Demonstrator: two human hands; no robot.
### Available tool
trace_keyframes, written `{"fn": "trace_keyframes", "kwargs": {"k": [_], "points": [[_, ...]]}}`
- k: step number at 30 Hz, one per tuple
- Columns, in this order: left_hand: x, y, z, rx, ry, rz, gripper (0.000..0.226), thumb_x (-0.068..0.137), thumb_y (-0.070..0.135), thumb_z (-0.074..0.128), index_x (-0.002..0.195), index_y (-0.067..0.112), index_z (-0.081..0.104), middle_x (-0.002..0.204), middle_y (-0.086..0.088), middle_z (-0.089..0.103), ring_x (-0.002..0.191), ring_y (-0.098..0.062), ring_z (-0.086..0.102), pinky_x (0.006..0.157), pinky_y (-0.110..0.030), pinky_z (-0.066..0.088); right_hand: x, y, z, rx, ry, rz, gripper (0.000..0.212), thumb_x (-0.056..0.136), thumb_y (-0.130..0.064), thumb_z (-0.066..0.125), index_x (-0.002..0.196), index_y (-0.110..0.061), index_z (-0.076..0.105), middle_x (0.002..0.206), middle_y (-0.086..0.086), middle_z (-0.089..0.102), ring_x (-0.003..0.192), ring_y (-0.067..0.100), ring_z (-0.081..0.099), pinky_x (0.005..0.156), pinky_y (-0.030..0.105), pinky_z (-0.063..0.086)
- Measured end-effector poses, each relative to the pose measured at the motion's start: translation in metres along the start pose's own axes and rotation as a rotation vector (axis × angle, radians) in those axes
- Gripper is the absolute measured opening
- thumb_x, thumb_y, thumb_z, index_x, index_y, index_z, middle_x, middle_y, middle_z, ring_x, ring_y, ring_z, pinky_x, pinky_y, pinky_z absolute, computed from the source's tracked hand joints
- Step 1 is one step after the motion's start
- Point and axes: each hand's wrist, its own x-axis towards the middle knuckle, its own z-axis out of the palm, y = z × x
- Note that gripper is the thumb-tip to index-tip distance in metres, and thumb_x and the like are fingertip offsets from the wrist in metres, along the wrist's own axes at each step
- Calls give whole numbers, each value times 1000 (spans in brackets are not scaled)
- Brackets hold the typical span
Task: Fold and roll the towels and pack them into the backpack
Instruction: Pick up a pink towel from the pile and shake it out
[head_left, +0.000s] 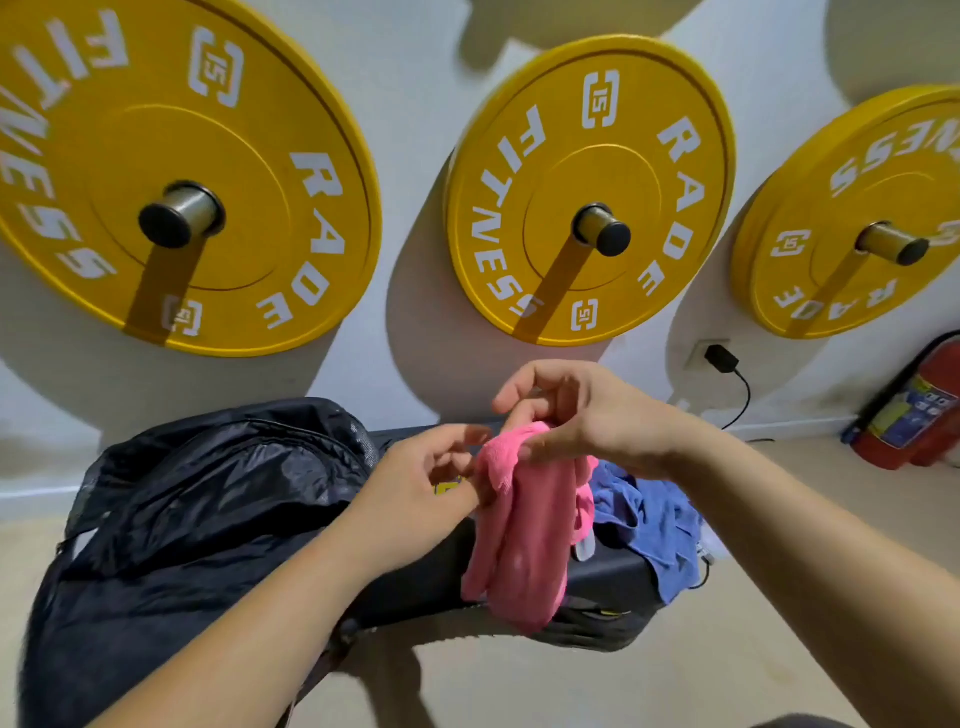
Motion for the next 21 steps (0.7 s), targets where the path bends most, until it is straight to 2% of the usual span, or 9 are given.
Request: {"fn": "trace_keyframes", "kwargs": {"k": [2,4,6,8,11,13,16,18,21], "points": [[-5,4,0,42,-5,1,20,90,6,67,94,24,76,84,2,77,76,-12,70,76,-36,60,2,0,2,-98,36,9,34,83,21,67,107,-3,63,89,17,72,73,19,65,66,26,54],[-6,6,1,41,66,-11,21,91,2,63,86,20,73,72,5,72,62,-8,62,63,-30,53,3,4,3,-241,90,47,30,82,12,72,104,-8,67,92,19,73,76,18,64,69,30,54],[-5,6,-1,-44,121,-39,16,94,6,60,87,17,69,70,5,69,61,-7,59,62,-26,47,-1,6,2,-326,101,125,24,82,-2,79,102,-12,72,98,21,74,76,17,64,60,23,52],[-6,6,-4,-93,110,-71,9,94,23,60,91,20,68,76,-2,71,68,-12,60,66,-33,46,-8,9,4,-271,100,204,12,87,-19,79,93,-11,74,87,16,74,71,13,66,51,18,47],[-10,-1,-4,31,70,-76,8,95,26,61,92,21,67,77,-6,72,66,-12,57,64,-30,45,-14,24,11,-284,173,262,40,93,-45,70,64,-17,64,60,0,57,53,14,57,48,24,43],[-11,-5,-2,119,38,-68,4,94,20,64,90,20,65,71,3,67,63,-5,55,62,-22,43,-15,35,16,-359,188,271,37,93,-42,70,65,-18,64,59,-3,53,53,12,52,49,24,41],[-8,-10,-4,142,-25,-67,14,86,9,71,85,18,61,70,9,63,64,-5,54,64,-25,45,-10,41,15,-429,176,219,17,92,-27,74,78,-18,71,58,-14,58,53,-1,49,55,13,40],[-5,-16,-7,155,-27,-77,22,80,4,76,84,15,58,69,11,60,61,-5,53,63,-24,45,-6,46,12,-495,208,177,10,90,-22,74,81,-20,71,65,-13,65,57,-3,55,61,14,45],[2,-24,-12,136,-57,-160,34,74,2,83,96,14,60,75,-2,63,60,-16,59,58,-29,48,1,62,12,-571,276,116,8,89,-18,74,83,-18,70,74,-8,71,62,-2,60,61,12,46]]}}
